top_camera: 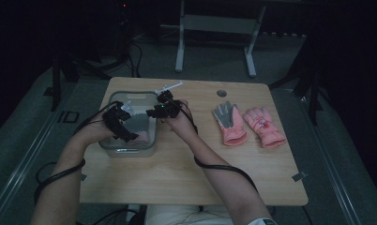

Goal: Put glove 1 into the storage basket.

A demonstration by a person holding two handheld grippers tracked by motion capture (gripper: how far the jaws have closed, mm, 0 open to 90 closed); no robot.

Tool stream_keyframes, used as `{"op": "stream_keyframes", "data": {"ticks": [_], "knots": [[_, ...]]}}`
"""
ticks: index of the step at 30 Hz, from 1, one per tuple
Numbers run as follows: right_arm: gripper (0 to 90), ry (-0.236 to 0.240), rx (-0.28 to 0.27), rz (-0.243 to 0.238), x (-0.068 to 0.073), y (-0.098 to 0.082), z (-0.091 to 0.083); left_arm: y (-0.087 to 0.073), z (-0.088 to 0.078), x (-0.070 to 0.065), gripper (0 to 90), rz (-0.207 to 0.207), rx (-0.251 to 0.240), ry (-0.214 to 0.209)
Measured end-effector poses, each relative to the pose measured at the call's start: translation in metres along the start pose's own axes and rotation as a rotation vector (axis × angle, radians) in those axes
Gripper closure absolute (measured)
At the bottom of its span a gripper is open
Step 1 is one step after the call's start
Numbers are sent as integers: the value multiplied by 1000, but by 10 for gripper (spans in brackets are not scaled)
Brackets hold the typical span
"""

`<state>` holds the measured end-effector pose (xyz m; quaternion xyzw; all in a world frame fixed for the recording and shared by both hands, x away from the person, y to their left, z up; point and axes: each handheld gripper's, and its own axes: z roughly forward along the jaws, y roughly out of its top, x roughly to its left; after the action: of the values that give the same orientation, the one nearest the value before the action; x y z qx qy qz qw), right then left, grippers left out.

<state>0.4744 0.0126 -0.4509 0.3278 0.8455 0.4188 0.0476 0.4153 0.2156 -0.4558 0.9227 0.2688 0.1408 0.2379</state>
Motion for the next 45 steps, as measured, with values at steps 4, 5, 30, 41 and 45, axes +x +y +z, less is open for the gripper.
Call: {"op": "stream_keyframes", "data": {"ticks": [4,5,30,41,45], "knots": [[545,-10,-19,-11,-5,-6,-17,12,-4,-9,40,-57,-110,-23],[545,-14,-22,-12,-7,-8,-21,16,-3,-11,38,-70,-119,-37],[556,-122,-36,-71,-53,-59,-112,79,12,-96,24,-23,-229,-121],[564,-200,-71,-56,-80,-89,-143,77,28,-134,22,-8,-268,-115],[568,-212,-80,-62,-90,-96,-150,73,38,-148,22,-14,-284,-131]]}}
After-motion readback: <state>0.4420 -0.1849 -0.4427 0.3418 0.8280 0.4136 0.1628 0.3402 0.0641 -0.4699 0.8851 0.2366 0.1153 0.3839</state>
